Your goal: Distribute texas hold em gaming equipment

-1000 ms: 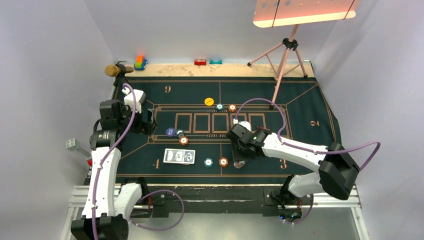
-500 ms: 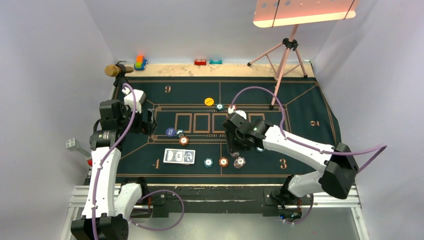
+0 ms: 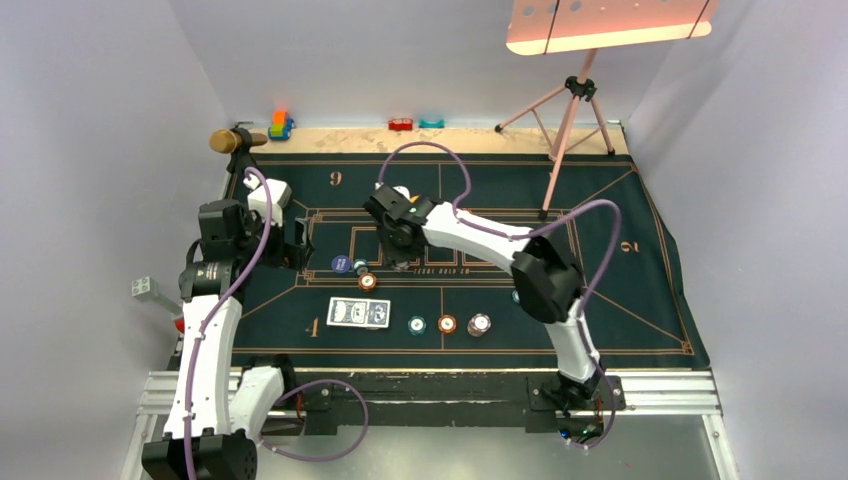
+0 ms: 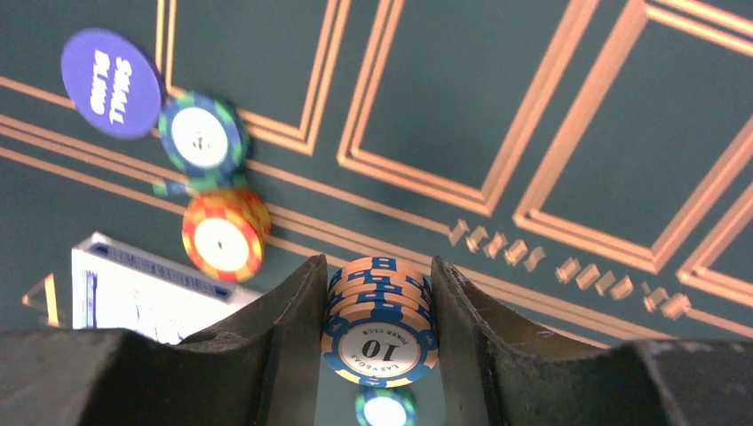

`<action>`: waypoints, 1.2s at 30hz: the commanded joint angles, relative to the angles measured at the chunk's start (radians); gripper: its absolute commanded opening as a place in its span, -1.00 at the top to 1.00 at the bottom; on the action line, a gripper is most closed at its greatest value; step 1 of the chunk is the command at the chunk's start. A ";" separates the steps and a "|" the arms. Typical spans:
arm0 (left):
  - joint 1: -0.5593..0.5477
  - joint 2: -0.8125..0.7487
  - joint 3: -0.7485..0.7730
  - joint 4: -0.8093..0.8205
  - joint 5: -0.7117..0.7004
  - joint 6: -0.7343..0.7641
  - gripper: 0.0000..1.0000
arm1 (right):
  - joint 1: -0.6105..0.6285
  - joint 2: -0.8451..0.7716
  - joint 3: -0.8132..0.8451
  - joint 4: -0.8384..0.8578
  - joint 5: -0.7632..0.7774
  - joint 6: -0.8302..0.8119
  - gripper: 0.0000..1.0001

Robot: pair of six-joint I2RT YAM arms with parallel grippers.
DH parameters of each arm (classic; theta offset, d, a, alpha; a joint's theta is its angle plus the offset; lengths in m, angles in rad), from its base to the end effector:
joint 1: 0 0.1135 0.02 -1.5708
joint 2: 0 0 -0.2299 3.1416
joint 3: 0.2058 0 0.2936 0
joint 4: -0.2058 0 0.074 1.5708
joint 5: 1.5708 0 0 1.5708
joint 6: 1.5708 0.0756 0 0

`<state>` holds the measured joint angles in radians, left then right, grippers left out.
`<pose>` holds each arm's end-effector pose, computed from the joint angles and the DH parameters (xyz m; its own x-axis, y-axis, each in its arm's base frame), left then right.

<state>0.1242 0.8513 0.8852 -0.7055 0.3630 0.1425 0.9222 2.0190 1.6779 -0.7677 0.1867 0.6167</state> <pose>0.2682 0.0064 0.2661 -0.5885 0.0603 -0.8063 0.2461 0.9633 -0.1075 0.2991 0.3714 0.1483 -0.8651 -0.2005 -0.4597 -0.2853 0.9506 0.1222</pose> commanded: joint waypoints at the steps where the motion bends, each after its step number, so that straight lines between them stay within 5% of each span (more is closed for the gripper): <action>1: 0.009 -0.014 -0.004 0.012 0.013 0.013 -0.99 | 0.001 0.126 0.186 -0.003 -0.006 -0.039 0.84; 17: 0.009 -0.018 -0.005 0.014 0.021 0.013 -0.99 | -0.003 0.404 0.479 -0.021 -0.029 -0.040 0.83; 20: 0.009 -0.014 -0.004 0.014 0.021 0.014 -0.99 | -0.005 0.422 0.486 -0.018 -0.040 -0.041 0.63; 24: 0.010 -0.010 -0.005 0.014 0.025 0.014 -0.99 | -0.008 0.438 0.495 -0.023 -0.055 -0.046 -0.02; 28: 0.010 -0.010 -0.006 0.015 0.025 0.014 -0.99 | -0.012 0.417 0.497 -0.028 -0.048 -0.056 -0.42; 36: 0.009 -0.012 -0.006 0.016 0.024 0.012 -0.99 | -0.051 0.290 0.525 -0.081 0.027 -0.087 -0.51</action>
<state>0.1242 0.8486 0.8852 -0.7055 0.3676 0.1425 0.9062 2.4336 2.1563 -0.8127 0.1478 0.5602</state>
